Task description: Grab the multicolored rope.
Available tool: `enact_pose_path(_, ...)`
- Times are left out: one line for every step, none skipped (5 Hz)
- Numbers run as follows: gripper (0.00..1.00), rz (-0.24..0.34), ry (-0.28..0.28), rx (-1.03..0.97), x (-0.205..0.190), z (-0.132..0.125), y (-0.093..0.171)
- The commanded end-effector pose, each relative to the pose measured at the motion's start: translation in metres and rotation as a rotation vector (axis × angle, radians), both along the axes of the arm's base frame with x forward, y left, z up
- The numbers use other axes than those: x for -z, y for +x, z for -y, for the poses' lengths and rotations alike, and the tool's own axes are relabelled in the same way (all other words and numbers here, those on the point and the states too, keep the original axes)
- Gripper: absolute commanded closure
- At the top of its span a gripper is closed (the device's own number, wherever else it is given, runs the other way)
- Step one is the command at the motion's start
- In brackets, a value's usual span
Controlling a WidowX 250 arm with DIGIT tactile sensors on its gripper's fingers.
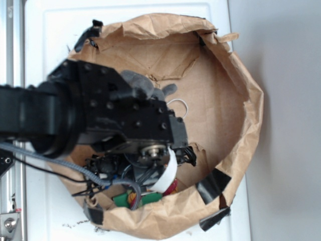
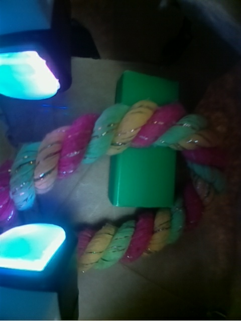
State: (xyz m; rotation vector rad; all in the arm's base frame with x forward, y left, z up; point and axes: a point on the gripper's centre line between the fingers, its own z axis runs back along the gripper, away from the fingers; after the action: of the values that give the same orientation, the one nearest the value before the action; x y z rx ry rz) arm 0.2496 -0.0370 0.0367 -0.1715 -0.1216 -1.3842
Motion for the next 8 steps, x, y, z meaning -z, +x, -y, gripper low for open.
enact_pose_path(1.0, 0.092, 0.009, -0.035, 0.013, 0.008, 0.001)
enact_pose_path(1.0, 0.06, -0.036, -0.036, -0.005, 0.011, -0.005)
enact_pose_path(1.0, 0.032, -0.076, -0.067, -0.024, 0.018, 0.0)
enact_pose_path(1.0, 0.028, -0.107, -0.083, -0.035, 0.022, 0.005)
enact_pose_path(1.0, 0.022, -0.154, -0.111, -0.055, 0.021, 0.011)
enact_pose_path(1.0, 0.025, -0.203, -0.148, -0.075, 0.018, 0.013)
enact_pose_path(1.0, 0.119, -0.281, -0.277, -0.1, 0.014, 0.012)
enact_pose_path(1.0, 0.121, -0.354, -0.287, -0.119, 0.015, 0.016)
